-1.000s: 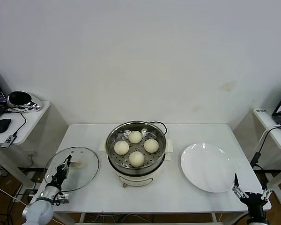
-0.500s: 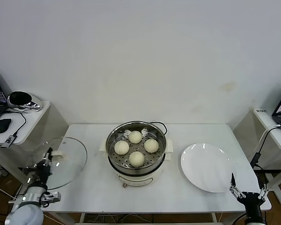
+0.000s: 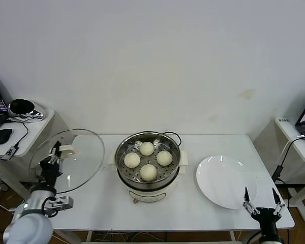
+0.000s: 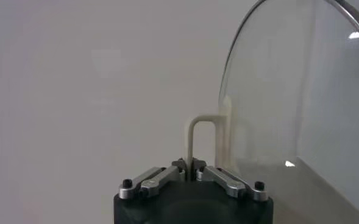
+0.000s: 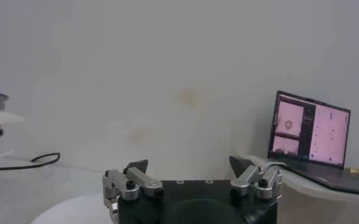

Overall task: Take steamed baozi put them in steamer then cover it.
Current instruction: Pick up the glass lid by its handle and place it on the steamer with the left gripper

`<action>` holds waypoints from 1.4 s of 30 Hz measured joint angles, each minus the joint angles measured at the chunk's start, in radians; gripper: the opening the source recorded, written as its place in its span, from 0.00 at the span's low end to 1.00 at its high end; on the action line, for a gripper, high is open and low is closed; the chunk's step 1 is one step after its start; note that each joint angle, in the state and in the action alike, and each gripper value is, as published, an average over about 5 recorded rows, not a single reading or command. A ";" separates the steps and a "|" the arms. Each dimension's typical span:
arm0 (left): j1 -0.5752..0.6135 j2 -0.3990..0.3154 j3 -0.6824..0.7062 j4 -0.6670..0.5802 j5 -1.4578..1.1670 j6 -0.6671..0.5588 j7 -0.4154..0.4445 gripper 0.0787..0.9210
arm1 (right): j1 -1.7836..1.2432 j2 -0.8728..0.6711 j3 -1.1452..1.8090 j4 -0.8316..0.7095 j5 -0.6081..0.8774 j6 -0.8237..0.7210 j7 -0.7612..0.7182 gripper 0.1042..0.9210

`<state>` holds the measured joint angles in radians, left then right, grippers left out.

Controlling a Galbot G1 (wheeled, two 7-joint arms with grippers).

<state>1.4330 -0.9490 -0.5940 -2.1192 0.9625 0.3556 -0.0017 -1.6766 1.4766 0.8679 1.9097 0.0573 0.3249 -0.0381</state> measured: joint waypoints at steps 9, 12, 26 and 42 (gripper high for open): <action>-0.121 -0.011 0.190 -0.040 0.053 0.098 0.062 0.06 | 0.013 0.033 -0.028 -0.004 -0.076 -0.005 0.023 0.88; -0.181 -0.032 0.266 -0.022 0.083 0.124 0.085 0.06 | 0.012 0.042 -0.036 -0.005 -0.096 -0.006 0.028 0.88; -0.435 -0.183 0.560 0.119 0.246 0.191 0.209 0.06 | 0.017 0.058 -0.054 -0.020 -0.145 0.000 0.036 0.88; -0.539 -0.300 0.673 0.269 0.344 0.163 0.248 0.06 | 0.014 0.049 -0.059 -0.033 -0.152 0.012 0.039 0.88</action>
<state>0.8939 -1.2493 0.0794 -1.8503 1.3068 0.5187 0.2460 -1.6624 1.5253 0.8088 1.8768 -0.0949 0.3368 0.0006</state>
